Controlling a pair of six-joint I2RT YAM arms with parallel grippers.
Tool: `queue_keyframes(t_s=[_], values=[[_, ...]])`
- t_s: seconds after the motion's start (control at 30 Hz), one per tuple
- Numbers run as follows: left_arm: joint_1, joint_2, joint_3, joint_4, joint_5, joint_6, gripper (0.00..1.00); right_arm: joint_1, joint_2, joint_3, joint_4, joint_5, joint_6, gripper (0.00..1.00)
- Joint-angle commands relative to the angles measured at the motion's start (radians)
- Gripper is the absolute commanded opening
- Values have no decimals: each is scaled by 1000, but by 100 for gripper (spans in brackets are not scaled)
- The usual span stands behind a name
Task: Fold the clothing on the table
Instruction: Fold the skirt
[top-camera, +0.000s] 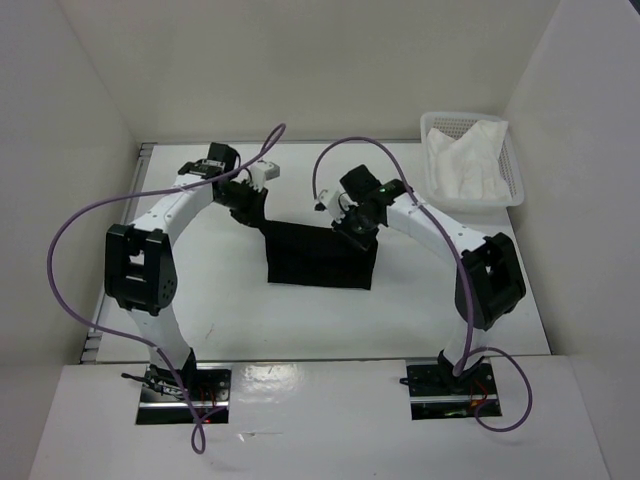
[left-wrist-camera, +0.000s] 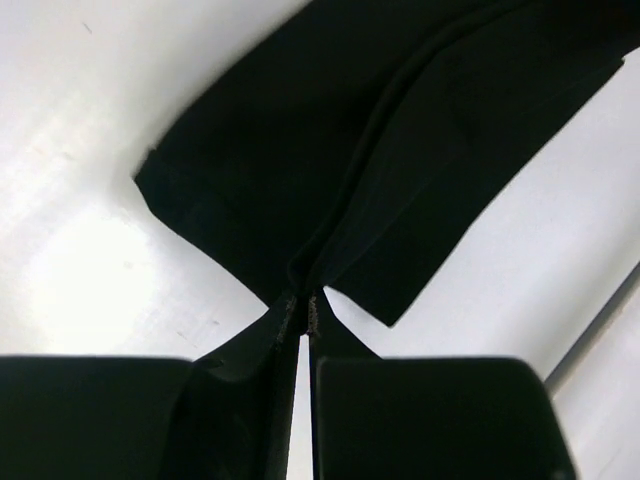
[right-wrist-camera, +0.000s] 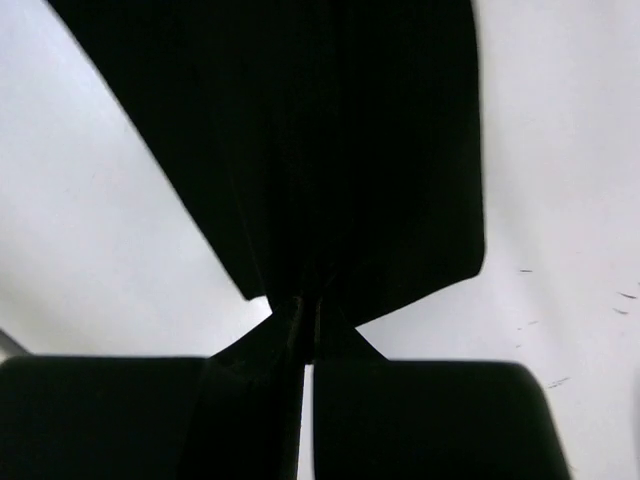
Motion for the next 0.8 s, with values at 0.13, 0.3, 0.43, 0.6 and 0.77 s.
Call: queue_keyframes(t_s=[0.13, 0.3, 0.43, 0.6, 0.77], values=[[-1, -113, -114, -47, 30, 72, 13, 20, -1, -33, -86, -19, -73, 0], [-1, -170, -171, -56, 30, 94, 17, 20, 9, -73, -83, 52, -95, 0], [-1, -190, -202, -56, 30, 94, 17, 20, -13, -121, -13, 129, -83, 0], [-1, -199, -211, -56, 30, 85, 17, 20, -44, -98, 64, 196, -38, 0], [-1, -199, -192, -56, 21, 76, 18, 20, -87, -43, 139, 238, -35, 0]])
